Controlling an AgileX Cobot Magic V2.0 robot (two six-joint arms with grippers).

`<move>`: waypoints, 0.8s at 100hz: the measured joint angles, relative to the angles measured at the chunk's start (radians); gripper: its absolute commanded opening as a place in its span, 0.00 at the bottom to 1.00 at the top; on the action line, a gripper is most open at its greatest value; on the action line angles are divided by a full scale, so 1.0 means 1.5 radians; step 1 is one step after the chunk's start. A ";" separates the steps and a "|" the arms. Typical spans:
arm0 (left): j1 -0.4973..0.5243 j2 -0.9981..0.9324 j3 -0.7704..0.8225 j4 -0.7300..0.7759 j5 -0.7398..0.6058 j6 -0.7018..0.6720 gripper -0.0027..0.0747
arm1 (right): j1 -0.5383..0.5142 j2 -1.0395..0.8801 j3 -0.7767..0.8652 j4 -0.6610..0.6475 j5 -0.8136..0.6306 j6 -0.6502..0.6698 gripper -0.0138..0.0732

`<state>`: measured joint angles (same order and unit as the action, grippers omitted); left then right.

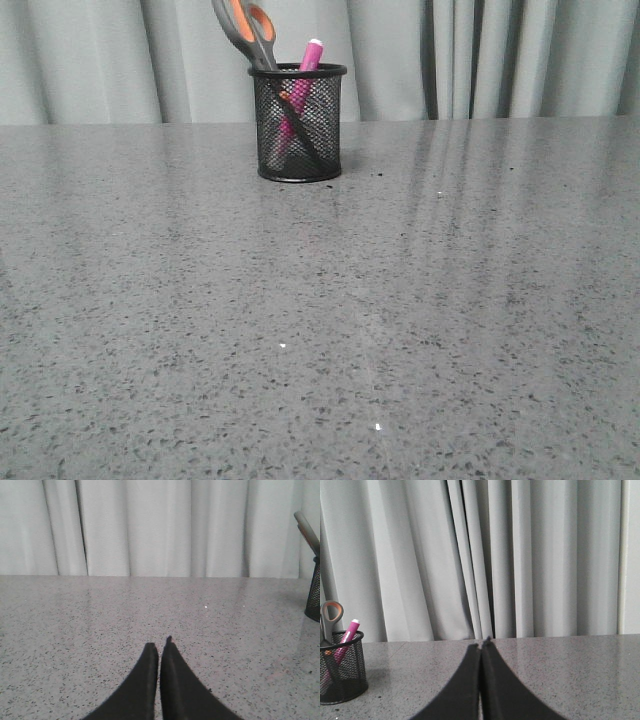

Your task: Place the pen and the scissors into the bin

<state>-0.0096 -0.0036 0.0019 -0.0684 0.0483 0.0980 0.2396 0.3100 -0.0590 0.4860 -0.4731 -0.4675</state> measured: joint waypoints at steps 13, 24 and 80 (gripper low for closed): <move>0.000 0.000 0.000 0.000 0.000 0.000 0.01 | -0.011 0.000 0.010 -0.009 -0.015 0.000 0.08; 0.000 0.000 0.000 0.000 0.000 0.000 0.01 | -0.048 -0.007 0.012 -0.040 0.026 0.000 0.08; 0.000 0.000 0.000 0.000 0.003 0.000 0.01 | -0.186 -0.208 0.046 -0.343 0.361 0.233 0.08</move>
<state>-0.0096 -0.0036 0.0019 -0.0684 0.0526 0.0980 -0.0388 -0.0019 0.0098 -0.0282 0.0691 -0.1178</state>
